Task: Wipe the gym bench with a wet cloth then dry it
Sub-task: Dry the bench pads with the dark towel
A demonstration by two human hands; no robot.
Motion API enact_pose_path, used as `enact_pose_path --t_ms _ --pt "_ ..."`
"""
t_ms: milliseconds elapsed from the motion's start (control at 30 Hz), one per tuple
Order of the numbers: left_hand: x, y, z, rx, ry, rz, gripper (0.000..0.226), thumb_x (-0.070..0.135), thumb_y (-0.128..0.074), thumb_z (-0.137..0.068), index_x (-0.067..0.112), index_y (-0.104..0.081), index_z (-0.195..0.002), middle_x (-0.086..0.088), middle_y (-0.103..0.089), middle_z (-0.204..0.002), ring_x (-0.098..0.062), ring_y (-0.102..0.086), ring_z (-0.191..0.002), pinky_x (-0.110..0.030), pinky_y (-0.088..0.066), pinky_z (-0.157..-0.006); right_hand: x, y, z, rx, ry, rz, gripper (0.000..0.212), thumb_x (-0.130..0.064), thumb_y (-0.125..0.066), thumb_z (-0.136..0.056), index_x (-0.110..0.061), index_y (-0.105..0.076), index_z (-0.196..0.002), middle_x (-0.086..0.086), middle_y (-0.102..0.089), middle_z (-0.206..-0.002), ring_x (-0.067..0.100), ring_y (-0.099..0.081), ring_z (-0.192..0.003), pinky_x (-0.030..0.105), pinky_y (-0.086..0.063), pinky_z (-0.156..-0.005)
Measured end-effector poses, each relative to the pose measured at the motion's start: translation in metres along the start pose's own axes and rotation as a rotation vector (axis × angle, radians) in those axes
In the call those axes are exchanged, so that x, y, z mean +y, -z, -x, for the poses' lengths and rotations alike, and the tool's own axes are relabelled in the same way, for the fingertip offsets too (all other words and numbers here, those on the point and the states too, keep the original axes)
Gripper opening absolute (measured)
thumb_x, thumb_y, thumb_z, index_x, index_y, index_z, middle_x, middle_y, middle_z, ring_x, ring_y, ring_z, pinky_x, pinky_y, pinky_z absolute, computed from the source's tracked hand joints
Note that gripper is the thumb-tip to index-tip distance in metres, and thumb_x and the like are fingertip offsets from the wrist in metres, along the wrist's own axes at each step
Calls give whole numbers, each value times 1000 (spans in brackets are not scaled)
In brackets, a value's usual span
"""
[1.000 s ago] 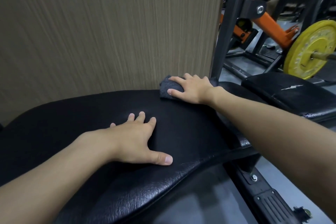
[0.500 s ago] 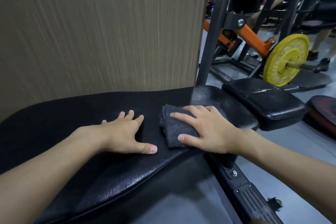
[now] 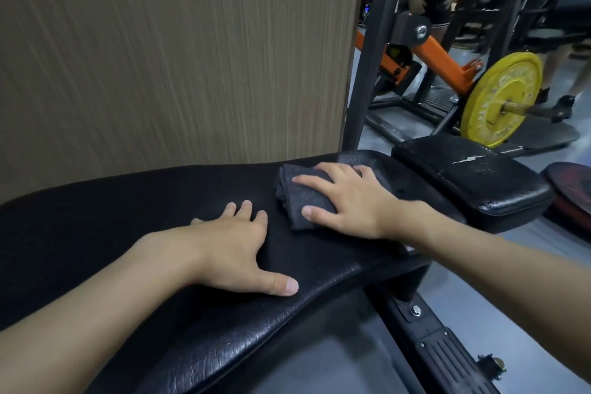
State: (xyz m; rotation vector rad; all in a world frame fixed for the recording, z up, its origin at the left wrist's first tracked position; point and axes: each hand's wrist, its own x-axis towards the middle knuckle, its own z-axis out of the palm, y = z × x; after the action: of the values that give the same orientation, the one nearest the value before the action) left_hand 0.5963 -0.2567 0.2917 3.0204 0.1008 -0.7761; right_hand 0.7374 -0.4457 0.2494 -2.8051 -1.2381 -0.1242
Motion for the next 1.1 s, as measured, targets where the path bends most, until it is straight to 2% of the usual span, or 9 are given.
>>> enact_pose_path --t_ms 133,333,467,600,800,867,967,1000,1100 --pt "1 5 -8 -33 12 11 133 87 -56 -64 19 14 -154 -5 22 -162 -24 17 -150 -61 -14 -118 23 -6 -62 1 -67 -17 75 -81 -14 -78 -54 -21 -147 2 -32 -153 26 -27 -143 58 -17 -113" --pt "3 10 -16 -42 25 38 138 83 -63 -62 17 16 -154 -8 22 -161 -27 17 -149 -47 -9 -122 35 -10 -105 -32 -179 17 64 -78 -21 -87 -52 -24 -146 4 -37 -150 32 -35 -136 59 -20 -109" --pt "3 10 -15 -33 28 45 138 82 -64 -62 17 14 -155 -8 21 -162 -27 16 -149 -45 -7 -123 29 -8 -81 6 -148 -12 64 -77 -23 -88 -51 -25 -146 2 -38 -149 30 -34 -137 58 -18 -111" --pt "3 10 -16 -34 36 55 138 83 -64 -61 18 13 -155 -8 21 -162 -27 17 -149 -46 -6 -123 20 -2 -24 21 -55 -28 74 -79 -14 -81 -50 -23 -148 0 -36 -149 26 -31 -140 57 -17 -114" --pt "2 8 -15 -27 42 68 139 84 -64 -58 18 12 -155 -8 20 -162 -27 16 -150 -48 -7 -122 10 7 72 27 47 -1 69 -76 -16 -88 -48 -20 -150 -1 -30 -155 20 -21 -146 54 -13 -117" --pt "3 10 -14 -27 44 67 140 84 -64 -56 18 9 -156 -8 17 -163 -27 14 -150 -48 -8 -122 11 13 91 5 73 -14 69 -77 -17 -88 -50 -17 -151 -1 -24 -159 20 -11 -151 55 -7 -119" --pt "6 17 -17 -4 35 96 140 87 -64 -53 19 0 -157 -9 10 -164 -28 9 -151 -45 -9 -123 10 18 103 -18 43 -44 72 -81 -14 -85 -54 -4 -151 -3 -2 -167 17 12 -153 55 5 -120" --pt "8 19 -19 16 17 111 140 88 -63 -53 19 1 -157 -9 9 -165 -26 9 -151 -44 -8 -123 10 17 102 -17 30 -38 73 -82 -12 -84 -55 -3 -151 -3 -1 -167 17 10 -153 54 4 -121" --pt "17 17 -27 19 -18 96 140 89 -60 -54 21 7 -156 -7 14 -164 -25 13 -150 -47 -7 -123 14 10 82 14 -2 9 72 -81 -11 -84 -54 -9 -151 -1 -18 -163 21 -8 -152 54 -6 -120"
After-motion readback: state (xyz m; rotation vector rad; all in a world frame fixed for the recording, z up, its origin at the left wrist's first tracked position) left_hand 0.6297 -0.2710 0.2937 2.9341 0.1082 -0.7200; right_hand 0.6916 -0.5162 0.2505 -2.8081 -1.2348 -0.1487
